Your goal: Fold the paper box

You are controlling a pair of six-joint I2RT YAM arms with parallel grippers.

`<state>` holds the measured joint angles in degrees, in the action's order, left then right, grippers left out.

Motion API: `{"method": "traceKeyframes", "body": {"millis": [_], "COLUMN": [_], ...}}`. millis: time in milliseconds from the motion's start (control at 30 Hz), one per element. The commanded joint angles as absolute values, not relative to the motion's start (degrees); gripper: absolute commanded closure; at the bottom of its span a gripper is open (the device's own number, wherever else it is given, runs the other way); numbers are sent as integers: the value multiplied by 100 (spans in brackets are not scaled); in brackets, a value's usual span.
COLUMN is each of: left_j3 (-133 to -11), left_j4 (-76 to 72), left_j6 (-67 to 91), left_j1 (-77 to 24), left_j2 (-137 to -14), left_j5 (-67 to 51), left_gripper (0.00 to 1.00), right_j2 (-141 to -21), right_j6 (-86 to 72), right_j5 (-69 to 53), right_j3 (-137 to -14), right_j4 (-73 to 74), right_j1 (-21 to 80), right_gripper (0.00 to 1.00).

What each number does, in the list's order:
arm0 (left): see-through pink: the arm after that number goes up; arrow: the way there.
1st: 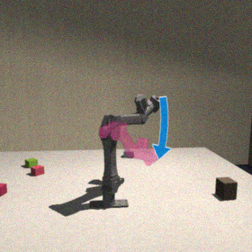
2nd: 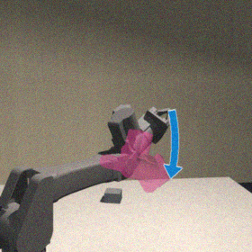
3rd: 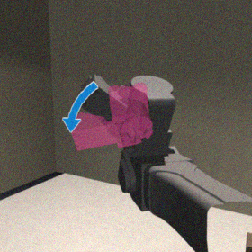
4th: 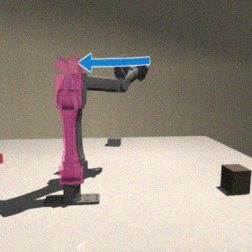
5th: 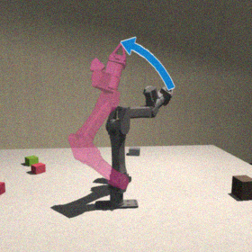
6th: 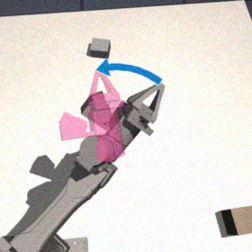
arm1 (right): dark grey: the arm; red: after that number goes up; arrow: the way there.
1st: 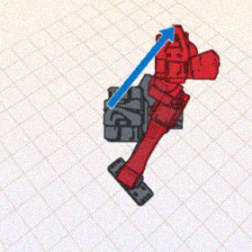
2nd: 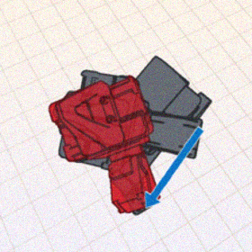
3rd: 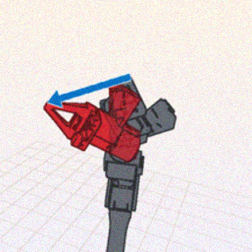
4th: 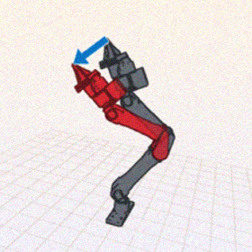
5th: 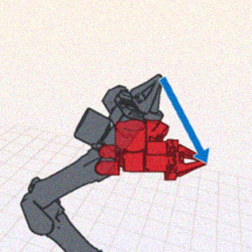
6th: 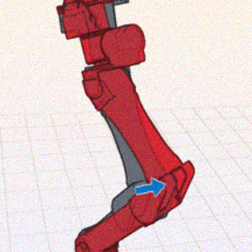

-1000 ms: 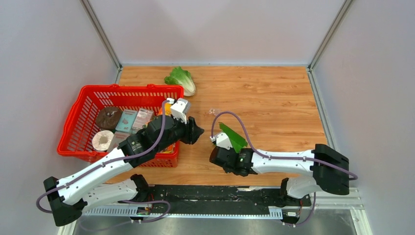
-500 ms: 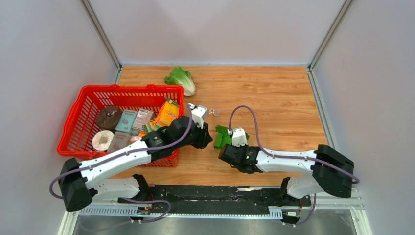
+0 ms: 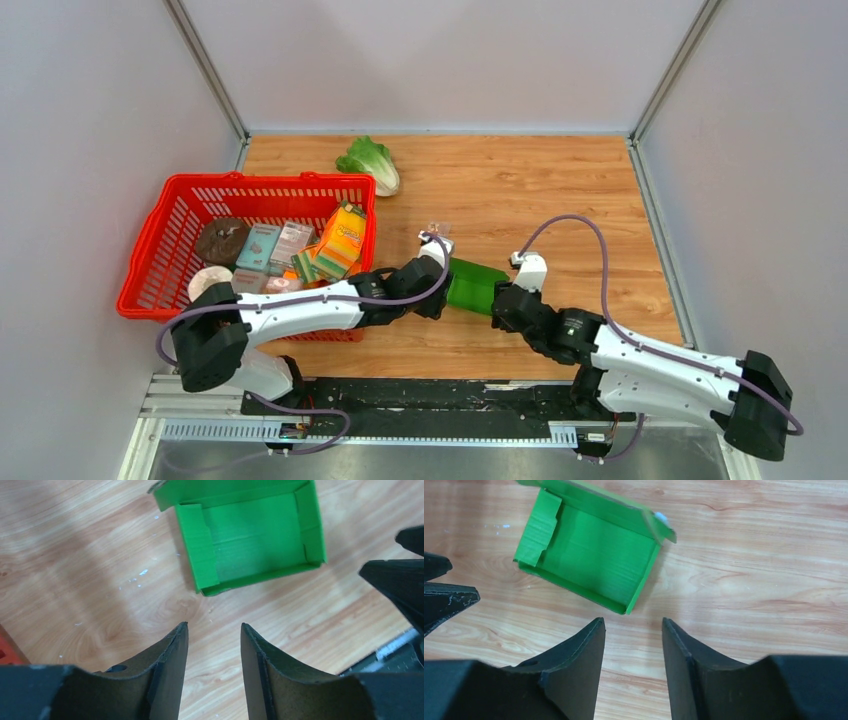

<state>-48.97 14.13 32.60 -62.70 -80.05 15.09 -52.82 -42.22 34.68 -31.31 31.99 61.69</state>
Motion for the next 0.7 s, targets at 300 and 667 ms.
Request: {"method": "traceKeyframes", "body": {"millis": [300,667], "left_j3": [-5476,-5203], "left_j4": [835,387], "left_j6": [3867,3700], "left_j1": [-5863,-5546], "left_j2": [-9017,-9053], "left_j5": [1371,1310], "left_gripper": [46,47], "right_j2": [-4843,-5272], "right_j6": [-5133,-4588], "right_j5": [2708,2276], "right_j3": [-2013,-1907], "right_j4": [1575,580], "right_j1": [4940,4816], "right_gripper": [58,61]}}
